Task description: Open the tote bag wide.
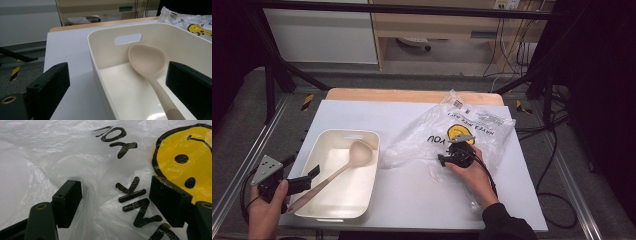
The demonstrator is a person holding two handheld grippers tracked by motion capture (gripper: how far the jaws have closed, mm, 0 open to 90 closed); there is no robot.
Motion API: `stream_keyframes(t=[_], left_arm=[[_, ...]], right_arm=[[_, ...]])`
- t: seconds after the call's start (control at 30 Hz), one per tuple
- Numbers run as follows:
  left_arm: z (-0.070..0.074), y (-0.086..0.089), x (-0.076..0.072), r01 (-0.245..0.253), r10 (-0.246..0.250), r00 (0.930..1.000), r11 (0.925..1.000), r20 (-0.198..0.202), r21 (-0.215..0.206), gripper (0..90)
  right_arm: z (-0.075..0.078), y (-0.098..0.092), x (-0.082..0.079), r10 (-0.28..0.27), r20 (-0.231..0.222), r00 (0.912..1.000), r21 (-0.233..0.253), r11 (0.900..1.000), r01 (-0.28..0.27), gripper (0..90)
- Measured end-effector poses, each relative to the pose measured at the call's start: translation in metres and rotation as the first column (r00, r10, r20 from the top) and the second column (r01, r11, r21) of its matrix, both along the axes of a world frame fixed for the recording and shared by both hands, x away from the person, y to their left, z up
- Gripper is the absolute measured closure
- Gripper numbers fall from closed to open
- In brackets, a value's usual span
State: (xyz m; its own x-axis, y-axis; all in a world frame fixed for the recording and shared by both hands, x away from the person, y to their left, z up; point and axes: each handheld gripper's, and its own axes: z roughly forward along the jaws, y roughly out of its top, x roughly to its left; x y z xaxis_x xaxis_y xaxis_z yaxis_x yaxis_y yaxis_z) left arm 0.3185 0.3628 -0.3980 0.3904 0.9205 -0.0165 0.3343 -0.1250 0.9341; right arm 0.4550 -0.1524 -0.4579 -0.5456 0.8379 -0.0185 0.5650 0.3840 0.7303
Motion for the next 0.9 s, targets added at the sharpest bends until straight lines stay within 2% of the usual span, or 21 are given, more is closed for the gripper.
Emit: stream_keyframes(t=[0.03,0.17,0.2,0.23,0.27,0.3,0.33,0.37,0.4,0.43,0.5,0.6,0.9], left_arm=[[0.0,0.0,0.0,0.0,0.0,1.0,1.0,0.0,0.0,4.9],[0.0,-0.001,0.0,0.002,-0.002,1.0,1.0,0.001,-0.002,4.9],[0.0,-0.001,0.0,0.001,-0.001,1.0,1.0,0.001,-0.003,4.9],[0.0,0.0,0.0,-0.001,0.001,1.0,1.0,0.001,-0.003,4.9],[0.0,0.0,0.0,-0.001,0.001,1.0,1.0,0.001,-0.002,4.9],[0.0,0.0,0.0,-0.001,0.001,1.0,1.0,0.001,-0.002,4.9],[0.0,0.0,0.0,-0.001,0.001,1.0,1.0,0.001,-0.002,4.9],[0.0,0.0,0.0,0.0,0.0,1.0,1.0,0.001,-0.002,4.9],[0.0,-0.001,0.0,0.002,-0.002,1.0,1.0,0.002,-0.002,4.9],[0.0,-0.001,0.0,0.002,-0.002,1.0,1.0,0.002,-0.002,4.9],[0.0,-0.001,0.0,0.003,-0.003,1.0,1.0,0.002,-0.003,4.9],[0.001,0.0,0.0,0.0,0.0,1.0,1.0,0.005,-0.003,4.9],[0.007,0.0,-0.001,-0.003,0.003,0.9999,1.0,0.014,0.001,4.9]], right_arm=[[0.0,-0.001,0.0,-0.002,0.001,1.0,0.002,1.0,0.002,28.8],[0.001,-0.005,0.002,-0.015,0.004,0.9999,0.017,1.0,0.015,45.5],[0.001,-0.005,0.002,-0.015,0.004,0.9999,0.017,1.0,0.015,45.5],[0.002,-0.007,0.002,-0.017,0.004,0.9998,0.023,1.0,0.017,53.6],[0.002,-0.007,0.002,-0.017,0.004,0.9998,0.023,1.0,0.017,53.6],[0.002,-0.008,0.003,-0.015,-0.001,0.9999,0.029,0.999,0.015,62.1],[0.002,-0.008,0.003,-0.015,-0.001,0.9999,0.029,0.999,0.015,62.1],[0.002,-0.009,0.003,-0.015,0.0,0.9999,0.035,0.999,0.015,66.3],[0.002,-0.009,0.004,-0.014,-0.001,0.9999,0.041,0.999,0.014,74.6],[0.002,-0.009,0.004,-0.014,-0.001,0.9999,0.041,0.999,0.014,74.6],[0.004,-0.011,0.005,-0.013,-0.012,0.9998,0.054,0.998,0.014,84.7],[0.006,-0.012,0.005,-0.012,-0.009,0.9999,0.06,0.998,0.013,87.4],[0.033,-0.015,0.001,-0.017,-0.029,0.9994,0.091,0.996,0.02,89.7]])
